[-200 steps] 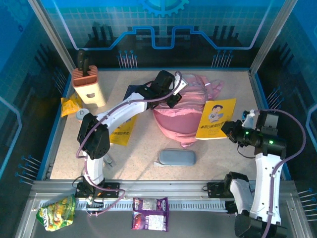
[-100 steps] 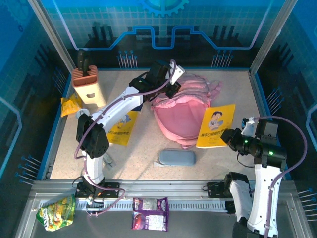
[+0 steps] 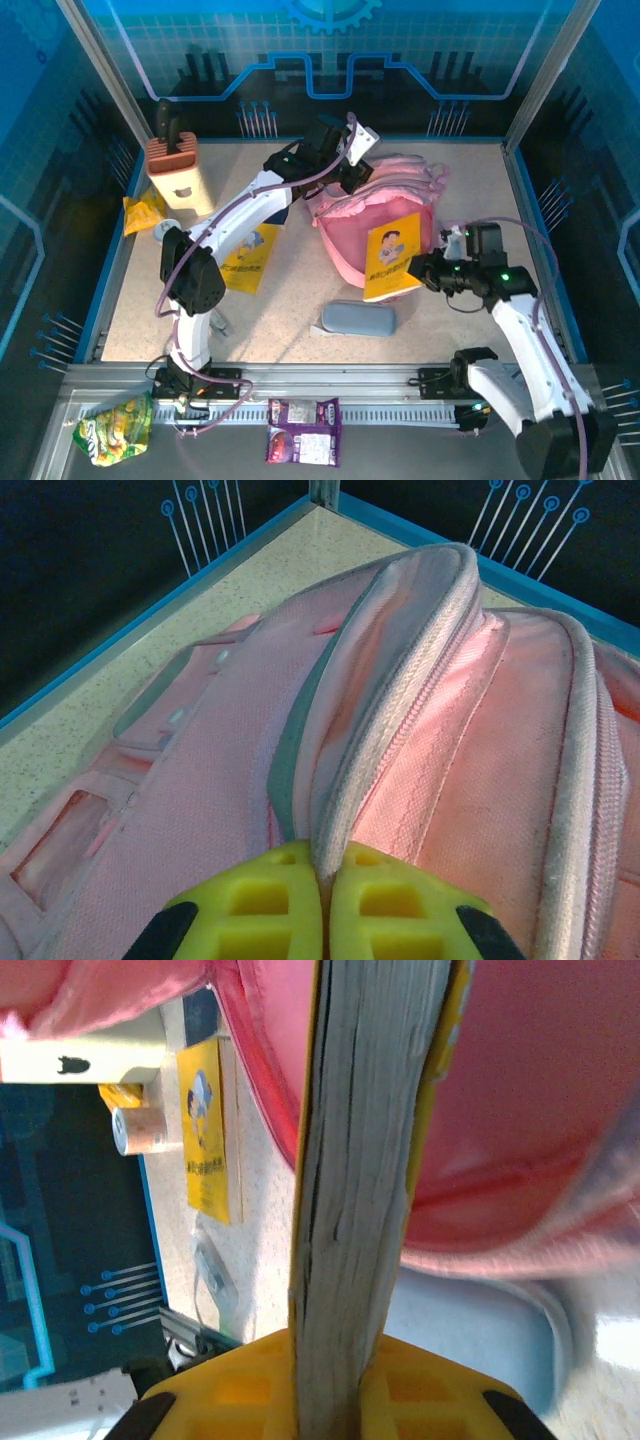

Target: Pack the student bag

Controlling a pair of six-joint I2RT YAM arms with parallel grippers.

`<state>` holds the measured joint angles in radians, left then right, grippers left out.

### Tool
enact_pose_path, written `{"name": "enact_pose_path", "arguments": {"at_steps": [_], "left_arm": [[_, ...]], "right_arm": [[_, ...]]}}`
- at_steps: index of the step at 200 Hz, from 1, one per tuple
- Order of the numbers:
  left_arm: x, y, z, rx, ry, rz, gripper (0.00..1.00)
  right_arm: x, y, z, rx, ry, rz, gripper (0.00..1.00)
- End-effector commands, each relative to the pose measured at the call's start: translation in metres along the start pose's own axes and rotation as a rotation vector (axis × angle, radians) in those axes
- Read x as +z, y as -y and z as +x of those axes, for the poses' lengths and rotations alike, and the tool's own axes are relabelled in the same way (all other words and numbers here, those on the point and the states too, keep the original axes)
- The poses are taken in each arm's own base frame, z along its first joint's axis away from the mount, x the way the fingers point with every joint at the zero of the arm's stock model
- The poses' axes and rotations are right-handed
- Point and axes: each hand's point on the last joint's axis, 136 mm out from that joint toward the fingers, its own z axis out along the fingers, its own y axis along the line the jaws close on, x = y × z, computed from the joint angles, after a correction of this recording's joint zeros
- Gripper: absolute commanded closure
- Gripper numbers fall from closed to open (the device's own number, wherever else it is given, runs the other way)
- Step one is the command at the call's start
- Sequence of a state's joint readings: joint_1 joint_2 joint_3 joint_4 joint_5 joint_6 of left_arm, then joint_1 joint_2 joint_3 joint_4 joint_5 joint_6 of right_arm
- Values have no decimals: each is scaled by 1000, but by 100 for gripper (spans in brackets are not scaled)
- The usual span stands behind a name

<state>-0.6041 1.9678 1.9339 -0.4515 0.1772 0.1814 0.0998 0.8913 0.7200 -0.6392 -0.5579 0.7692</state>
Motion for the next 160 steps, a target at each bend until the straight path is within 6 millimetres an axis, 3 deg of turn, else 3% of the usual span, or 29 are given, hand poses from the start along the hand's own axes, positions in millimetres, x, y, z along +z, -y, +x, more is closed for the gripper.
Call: {"name": "enact_pose_path", "arguments": {"at_steps": [1, 36, 73, 99, 117, 131, 160], "left_arm": [[-25, 5, -63, 51, 203, 44, 100], [-18, 10, -61, 102, 205, 93, 100], [-15, 14, -60, 106, 214, 159, 100], [-14, 15, -54, 121, 202, 182, 100], [-13, 12, -52, 124, 202, 182, 100], [-12, 9, -48, 121, 193, 181, 100], [-9, 0, -40, 112, 173, 159, 100]], "right_arm": [[13, -42, -49, -134, 148, -185, 86], [36, -54, -85, -262, 223, -233, 83], [72, -45, -107, -274, 231, -283, 82], [98, -21, -123, -254, 208, -244, 78], [115, -1, -131, -225, 202, -181, 69], [123, 12, -135, -194, 196, -167, 52], [110, 33, -133, -150, 212, -90, 36]]}}
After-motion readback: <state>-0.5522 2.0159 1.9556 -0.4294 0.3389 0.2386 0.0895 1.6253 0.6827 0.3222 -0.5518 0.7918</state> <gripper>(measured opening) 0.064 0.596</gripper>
